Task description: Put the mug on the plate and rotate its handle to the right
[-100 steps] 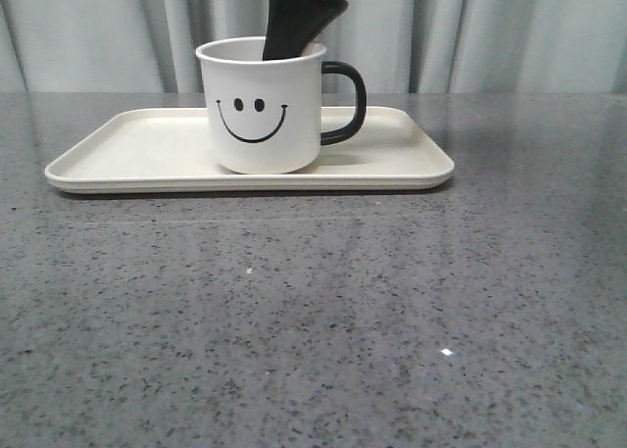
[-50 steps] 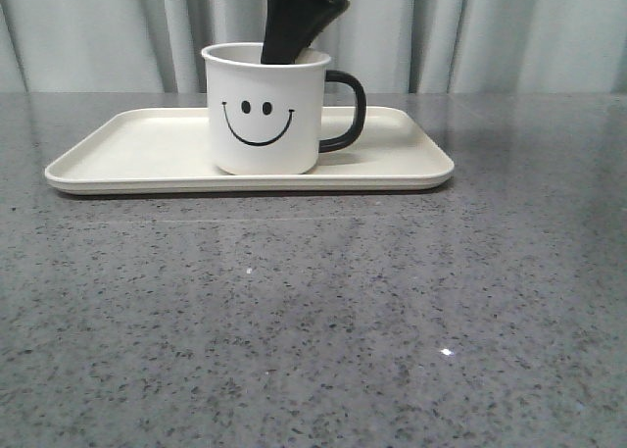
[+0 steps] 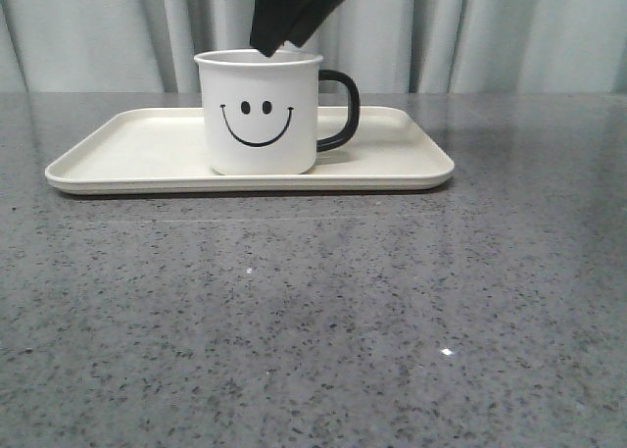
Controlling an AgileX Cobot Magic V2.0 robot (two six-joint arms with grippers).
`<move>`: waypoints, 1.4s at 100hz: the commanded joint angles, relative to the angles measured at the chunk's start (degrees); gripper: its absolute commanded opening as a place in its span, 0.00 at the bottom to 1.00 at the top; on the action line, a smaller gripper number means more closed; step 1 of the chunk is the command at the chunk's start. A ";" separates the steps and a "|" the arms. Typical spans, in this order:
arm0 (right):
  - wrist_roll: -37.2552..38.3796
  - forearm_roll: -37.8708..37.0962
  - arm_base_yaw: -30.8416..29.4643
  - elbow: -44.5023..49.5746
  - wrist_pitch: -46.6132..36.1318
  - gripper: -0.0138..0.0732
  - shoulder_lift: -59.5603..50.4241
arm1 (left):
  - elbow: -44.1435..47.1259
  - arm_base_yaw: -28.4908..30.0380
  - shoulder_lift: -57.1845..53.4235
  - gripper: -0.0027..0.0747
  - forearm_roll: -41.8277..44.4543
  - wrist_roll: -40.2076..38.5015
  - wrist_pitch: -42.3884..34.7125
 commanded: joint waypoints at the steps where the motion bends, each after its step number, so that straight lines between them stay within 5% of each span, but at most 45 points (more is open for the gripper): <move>1: 2.86 -0.68 -1.30 -2.31 -1.84 0.69 -6.63 | -1.43 -0.08 0.29 0.60 -0.16 -0.43 -4.16; 49: 9.04 -1.97 -8.56 4.86 -4.09 0.69 -23.89 | -1.43 -0.08 0.29 0.60 -0.16 -0.43 -4.16; 110: 10.80 -5.19 -18.71 60.05 -23.54 0.68 -63.91 | -1.43 -0.08 0.29 0.60 -0.40 -0.43 -4.16; 140: 12.74 -5.19 -22.11 78.07 -25.78 0.68 -82.10 | -1.43 -0.08 0.29 0.60 -0.40 -0.43 -4.16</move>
